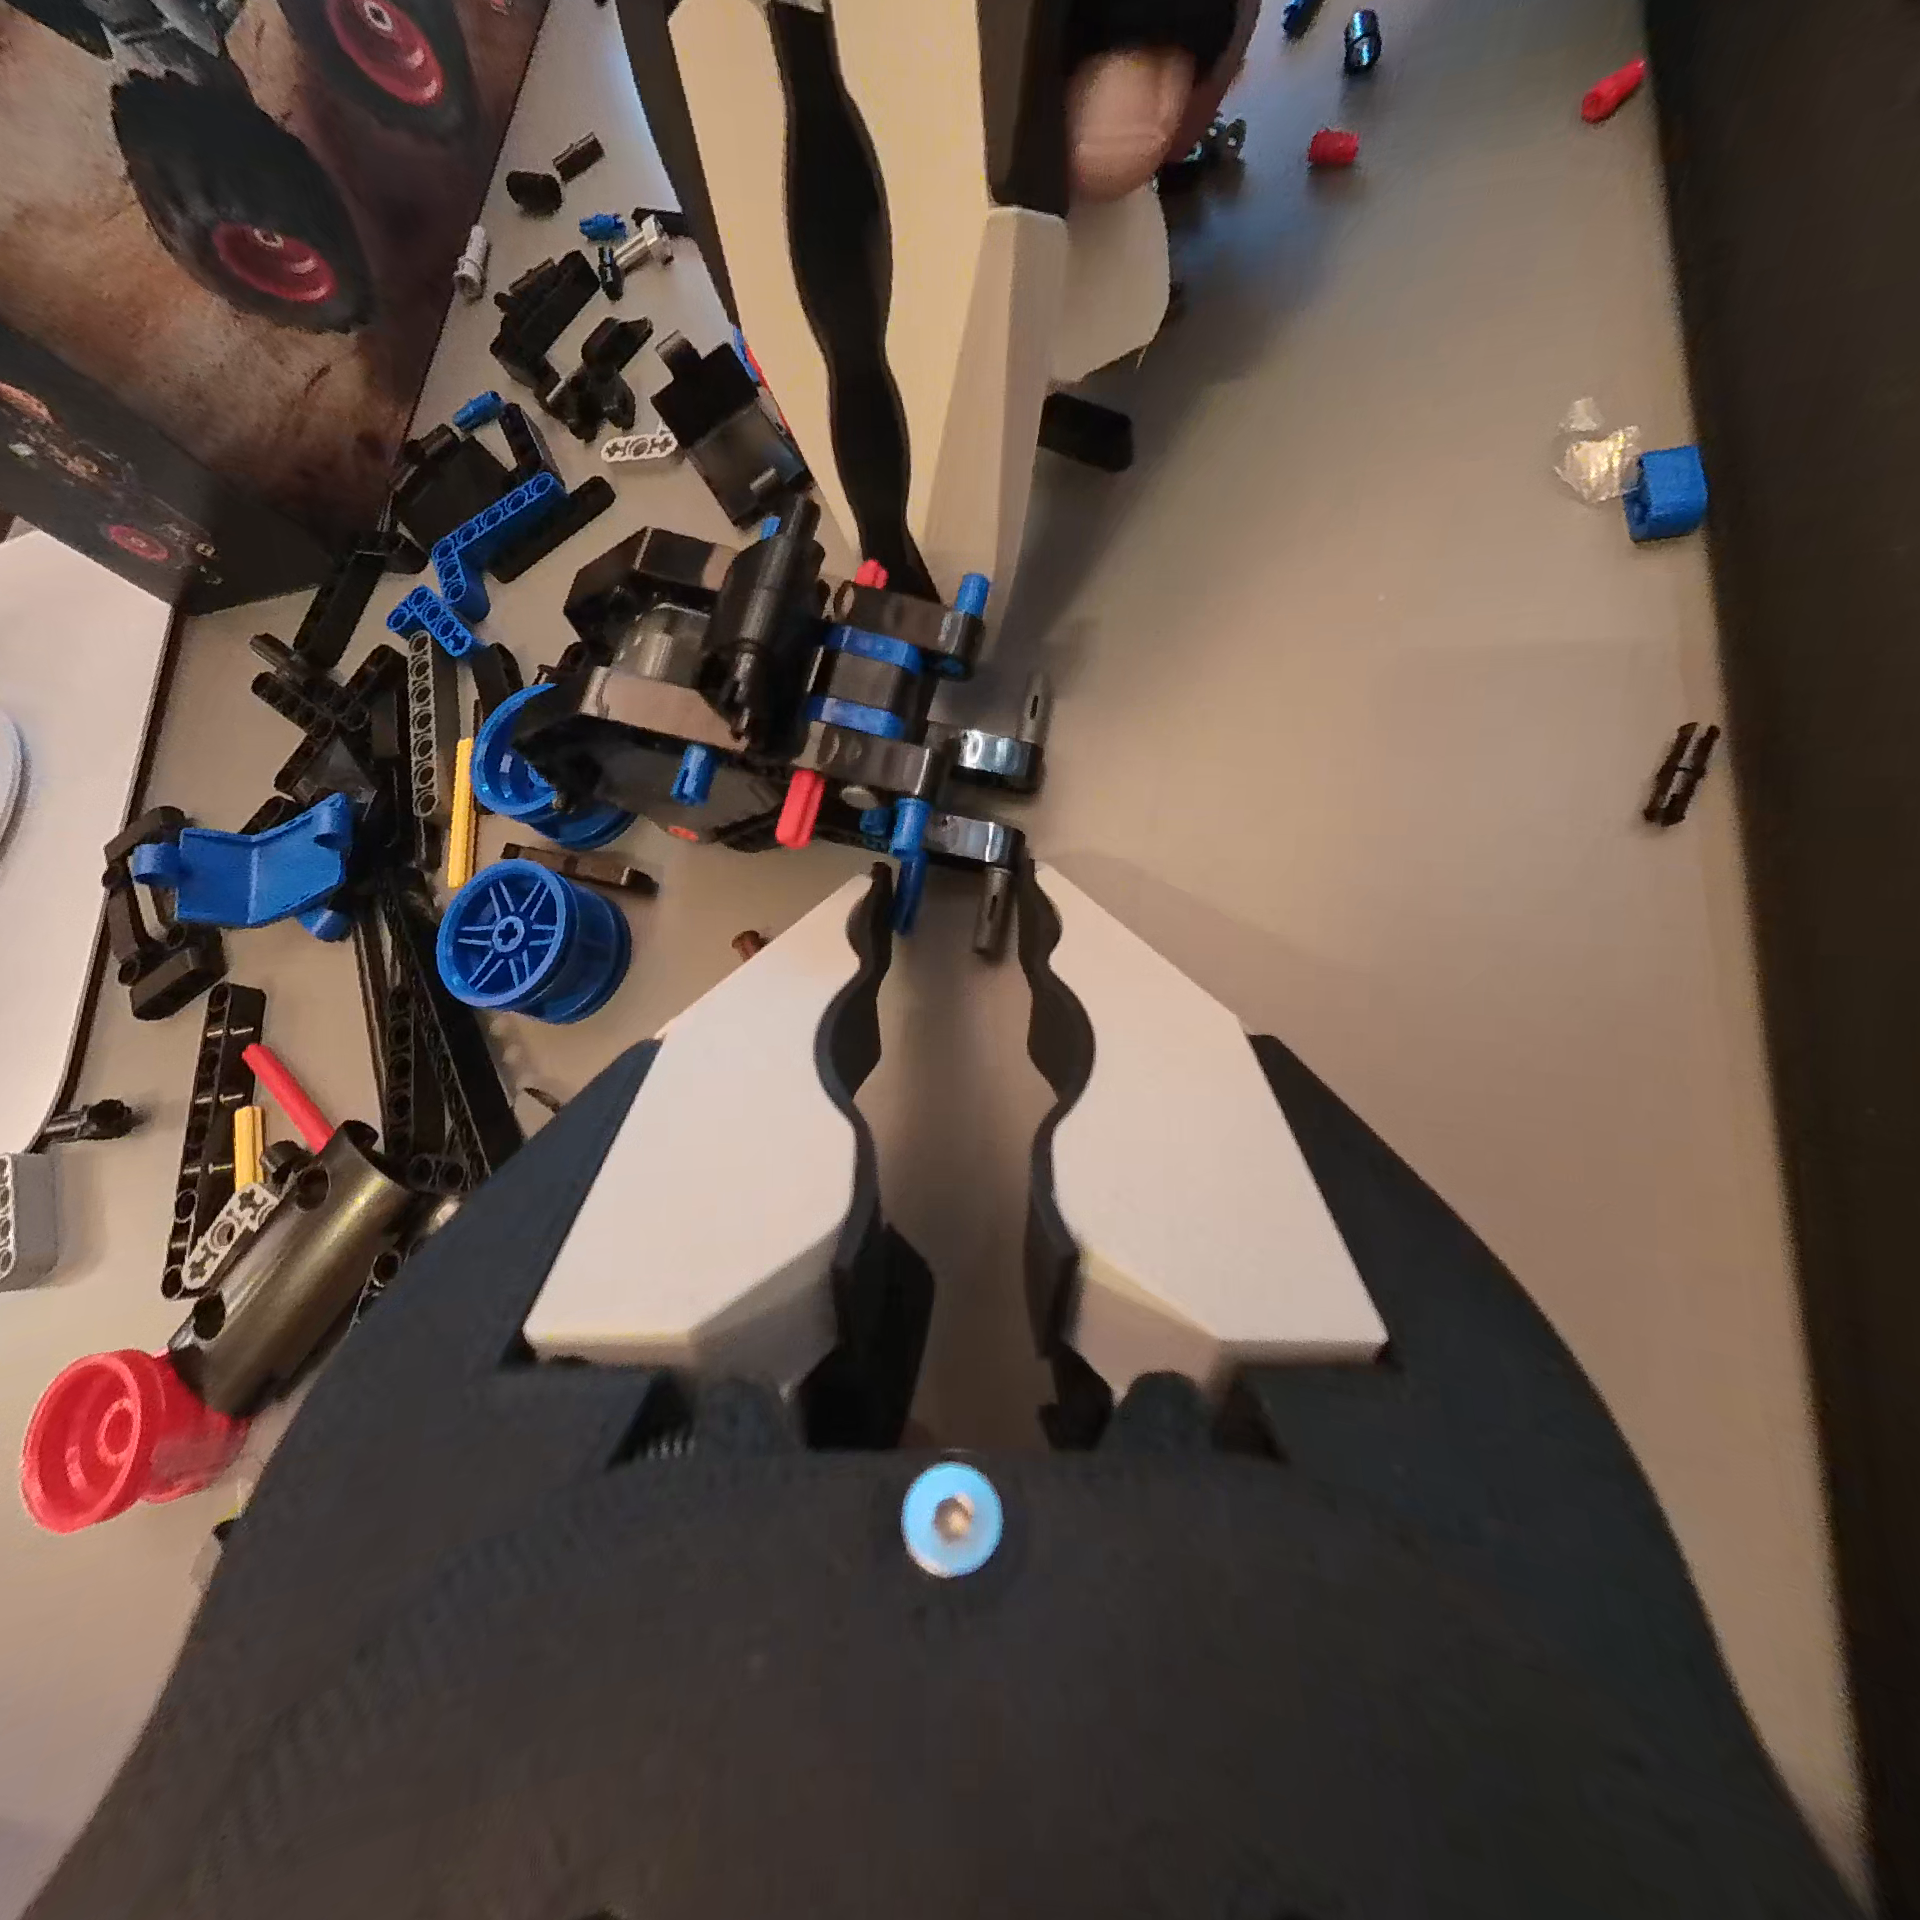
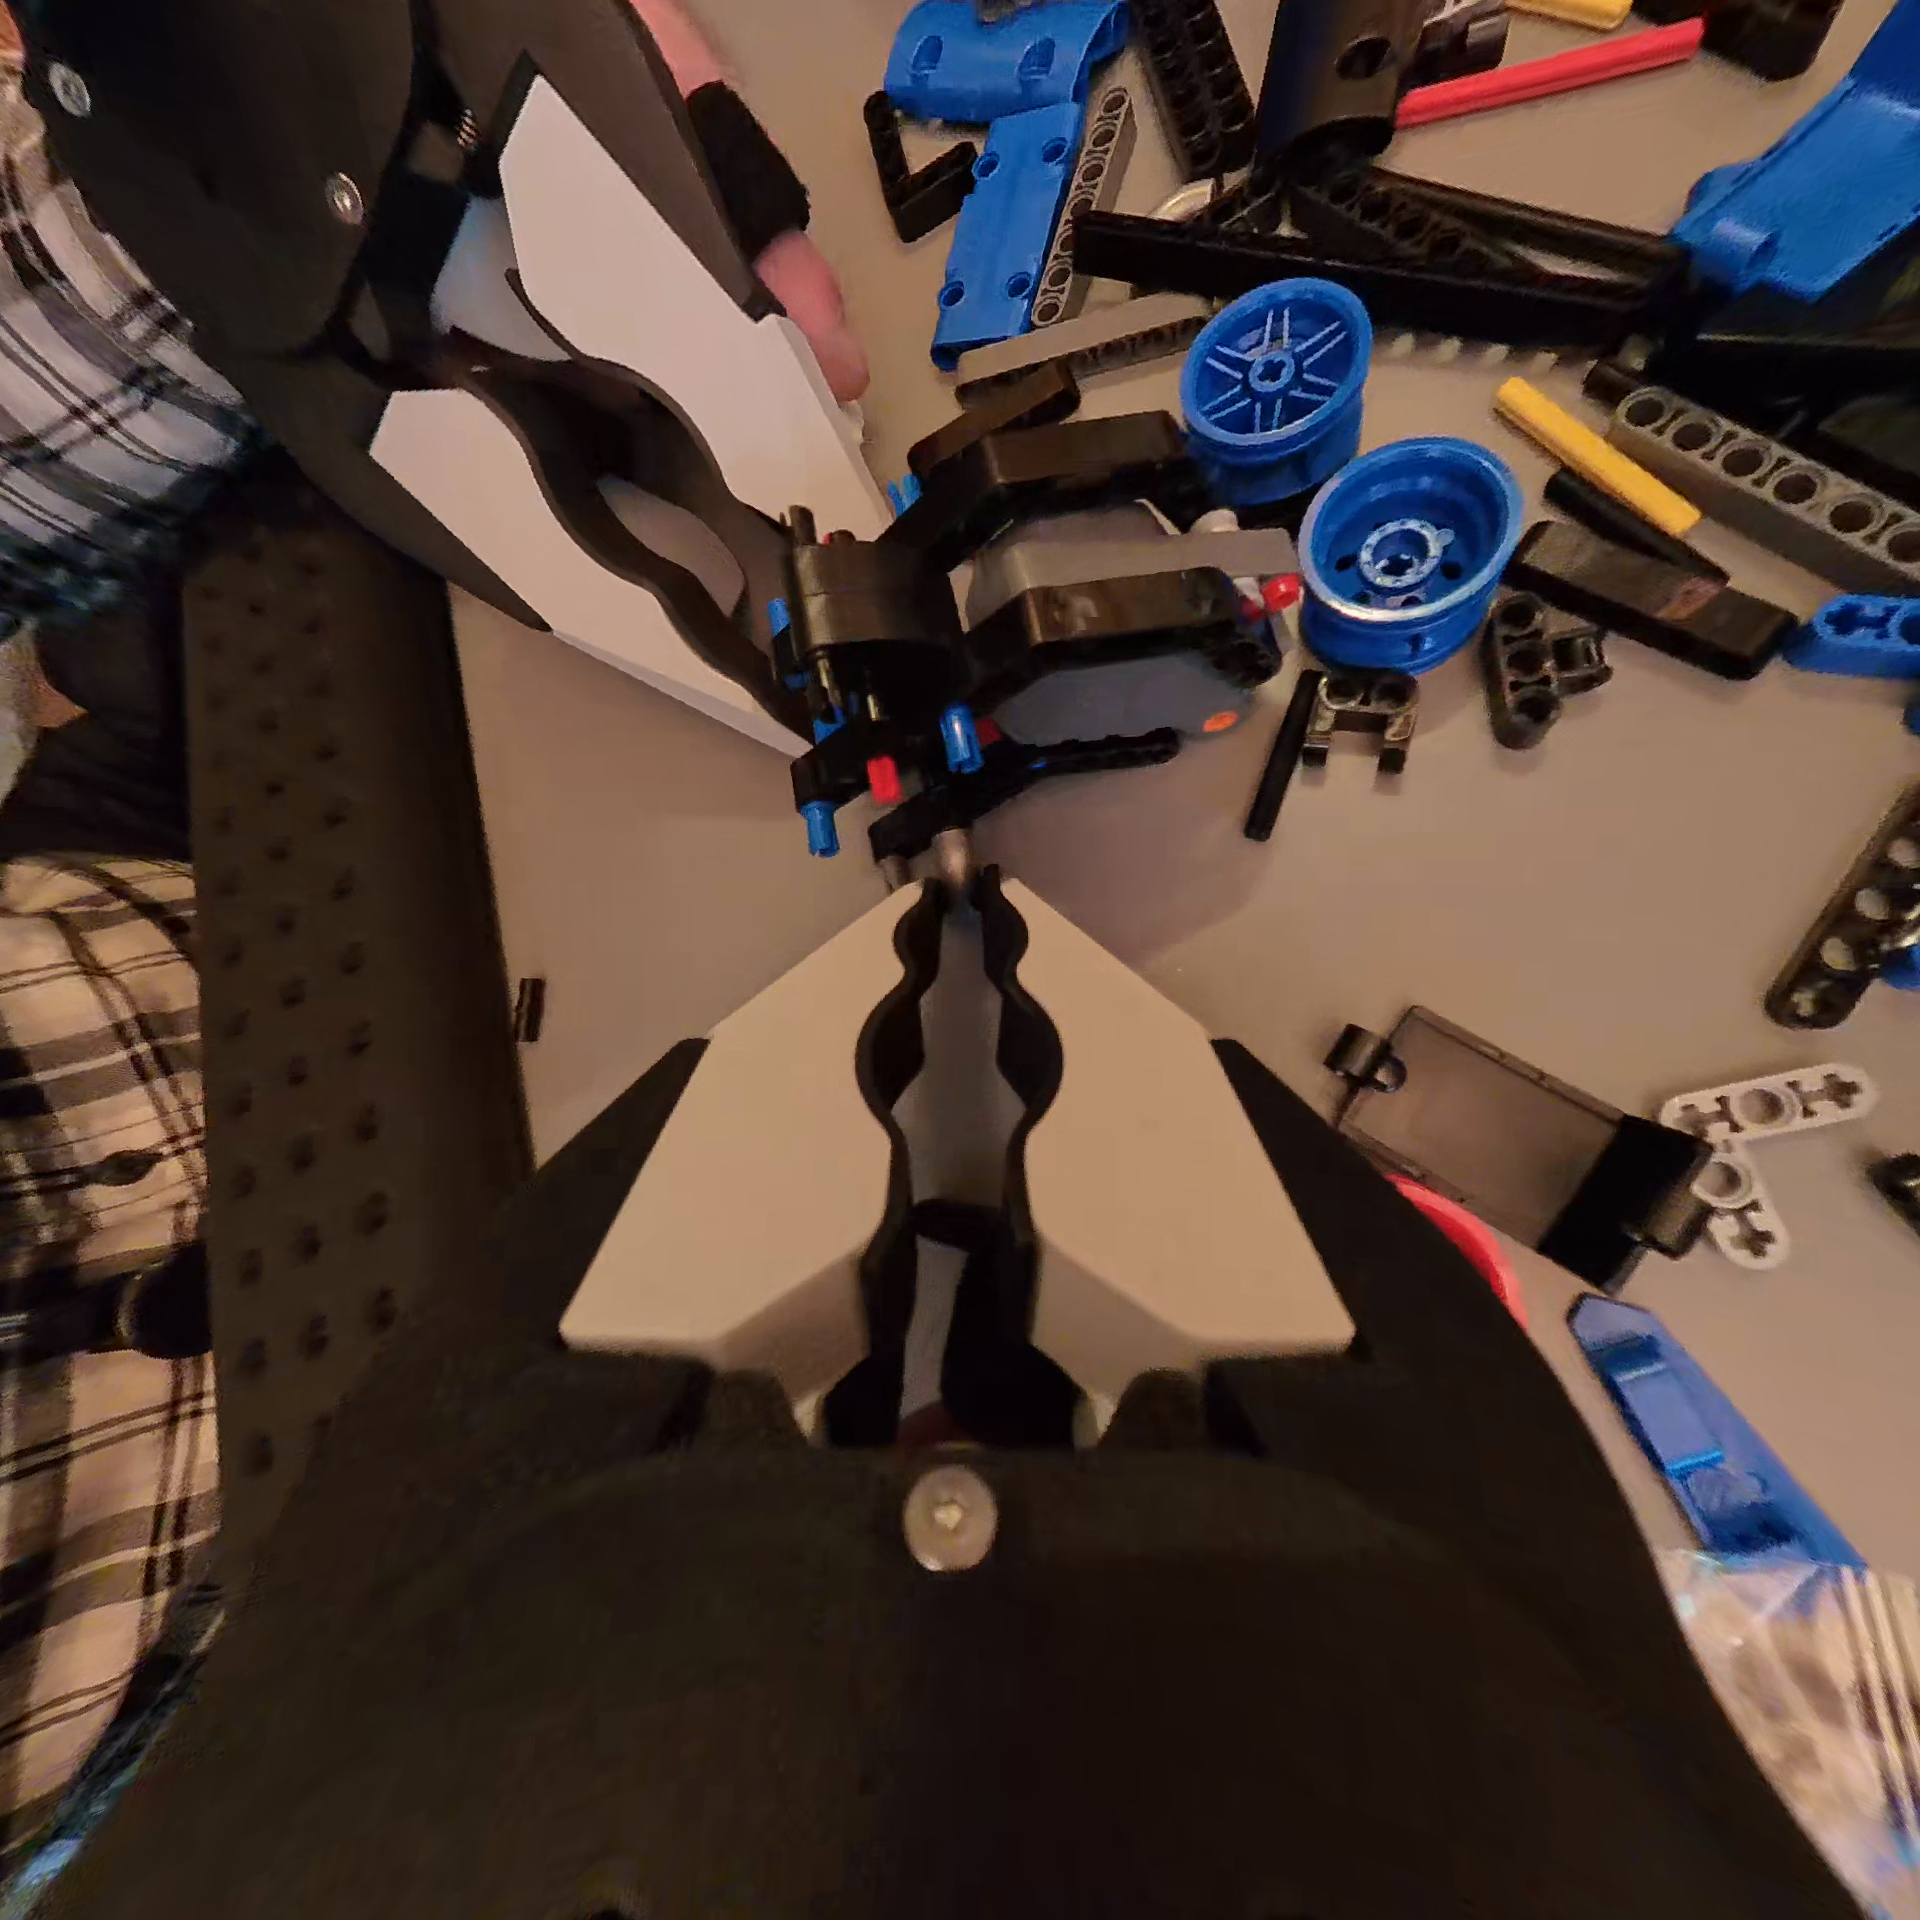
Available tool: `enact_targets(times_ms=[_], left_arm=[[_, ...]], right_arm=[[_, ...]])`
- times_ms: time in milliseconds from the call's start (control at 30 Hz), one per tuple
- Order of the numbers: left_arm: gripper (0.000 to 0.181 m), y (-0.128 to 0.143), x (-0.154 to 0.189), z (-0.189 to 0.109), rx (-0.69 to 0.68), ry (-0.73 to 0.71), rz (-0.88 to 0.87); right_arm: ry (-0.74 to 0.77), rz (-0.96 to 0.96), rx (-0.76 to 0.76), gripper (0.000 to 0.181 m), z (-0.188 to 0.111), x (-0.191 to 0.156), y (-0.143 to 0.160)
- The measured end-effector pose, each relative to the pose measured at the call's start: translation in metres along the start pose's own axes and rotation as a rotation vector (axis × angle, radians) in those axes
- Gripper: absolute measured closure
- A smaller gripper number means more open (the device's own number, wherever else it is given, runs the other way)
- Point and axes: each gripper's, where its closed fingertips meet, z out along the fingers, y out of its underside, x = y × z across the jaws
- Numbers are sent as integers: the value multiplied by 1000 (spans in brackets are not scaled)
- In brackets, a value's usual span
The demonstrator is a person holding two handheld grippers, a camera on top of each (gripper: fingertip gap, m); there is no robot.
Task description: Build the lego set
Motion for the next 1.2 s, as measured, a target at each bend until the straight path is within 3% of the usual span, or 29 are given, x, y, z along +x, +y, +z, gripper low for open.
enact_targets(times_ms=[133,433,667,833,1200], left_arm=[[162,0,1,0,-3,2,1],[146,4,-1,-7,-11,11,-22],[156,3,1,-3,-7,25,-38],[163,1,3,0,-7,36,-41],[163,-9,2,-8,65,71,-100]], right_arm=[[50,-55,60,175,-9,2,-10],[154,-138,13,167,-24,15,4],[207,-219,0,163,-18,16,3],[180,-223,-14,174,-5,14,3],[1,-69,157,176,-21,-3,-21]])
